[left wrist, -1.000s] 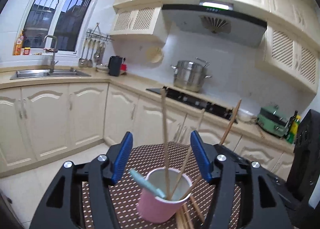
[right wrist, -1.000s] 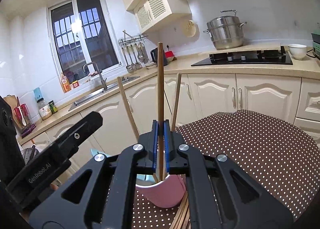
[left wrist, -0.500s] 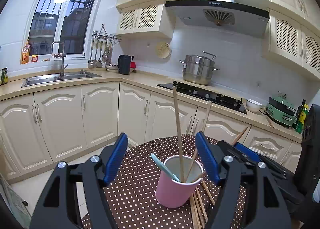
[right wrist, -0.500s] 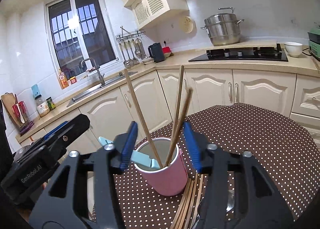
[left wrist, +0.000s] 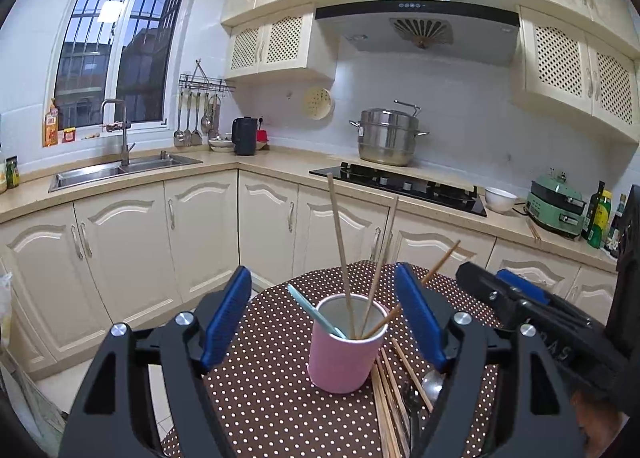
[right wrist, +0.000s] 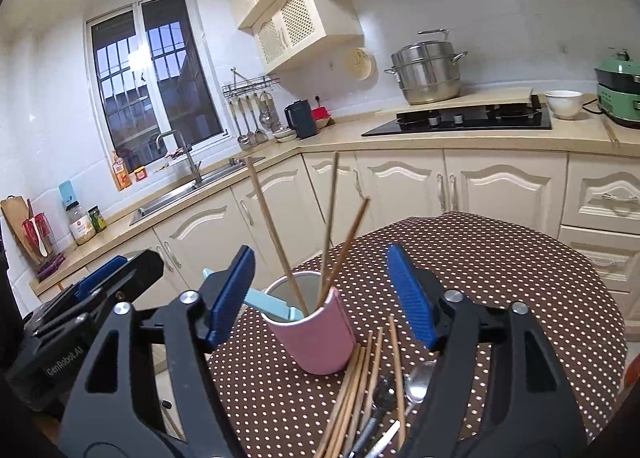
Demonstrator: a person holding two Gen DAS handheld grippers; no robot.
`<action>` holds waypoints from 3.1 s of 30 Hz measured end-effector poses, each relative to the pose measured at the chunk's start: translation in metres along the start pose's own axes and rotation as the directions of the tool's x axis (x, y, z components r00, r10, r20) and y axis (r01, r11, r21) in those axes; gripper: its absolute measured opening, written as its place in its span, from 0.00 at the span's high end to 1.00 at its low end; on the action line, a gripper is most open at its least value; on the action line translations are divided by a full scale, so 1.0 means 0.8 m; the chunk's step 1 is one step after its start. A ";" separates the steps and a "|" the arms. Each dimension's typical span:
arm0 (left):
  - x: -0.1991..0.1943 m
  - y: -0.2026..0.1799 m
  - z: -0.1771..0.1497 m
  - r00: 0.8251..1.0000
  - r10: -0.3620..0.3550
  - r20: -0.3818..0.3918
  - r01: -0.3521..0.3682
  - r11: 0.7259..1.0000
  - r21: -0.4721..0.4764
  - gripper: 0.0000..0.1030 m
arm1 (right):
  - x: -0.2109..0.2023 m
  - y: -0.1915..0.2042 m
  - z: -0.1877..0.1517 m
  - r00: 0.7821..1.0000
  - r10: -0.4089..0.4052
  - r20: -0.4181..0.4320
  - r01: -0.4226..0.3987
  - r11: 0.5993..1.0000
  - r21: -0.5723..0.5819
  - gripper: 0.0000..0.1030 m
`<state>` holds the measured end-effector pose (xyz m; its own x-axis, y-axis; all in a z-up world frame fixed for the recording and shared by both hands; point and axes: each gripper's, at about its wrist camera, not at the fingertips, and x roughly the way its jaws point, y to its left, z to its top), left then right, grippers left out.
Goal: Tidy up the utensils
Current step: 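Move both tools back to the pile and close the left tool on a chopstick, then grasp a wooden chopstick with the right tool while the left tool lifts its chopstick, then carry both held chopsticks over the pink cup and lower them in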
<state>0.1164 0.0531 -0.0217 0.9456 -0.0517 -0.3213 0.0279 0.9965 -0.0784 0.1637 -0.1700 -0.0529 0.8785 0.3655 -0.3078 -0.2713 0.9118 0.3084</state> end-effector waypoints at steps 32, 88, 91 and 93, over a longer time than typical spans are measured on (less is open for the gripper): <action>0.184 -0.045 -0.150 0.661 -0.191 -0.726 0.191 0.978 -0.084 0.69 | 0.004 -0.141 -0.112 0.909 -0.113 -0.401 0.151 0.986 0.065 0.29; 0.014 -0.010 -0.052 0.903 -0.424 -0.070 0.415 0.903 -0.115 0.94 | -0.010 -0.066 -0.002 0.986 0.035 -0.164 -0.028 0.999 0.041 0.94; 0.005 -0.007 -0.040 0.915 -0.402 0.029 0.403 0.909 -0.107 0.94 | -0.025 -0.048 0.021 0.995 0.059 -0.085 -0.058 0.998 0.015 0.94; -0.001 -0.007 -0.032 0.920 -0.378 0.105 0.387 0.918 -0.089 0.94 | -0.036 -0.032 0.033 0.995 0.082 -0.052 -0.082 0.997 0.003 0.94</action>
<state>0.1073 0.0456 -0.0452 0.8931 -0.4176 -0.1671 0.3629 0.8885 -0.2808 0.1558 -0.2086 -0.0285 0.8316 0.4483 -0.3278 -0.3413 0.8781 0.3353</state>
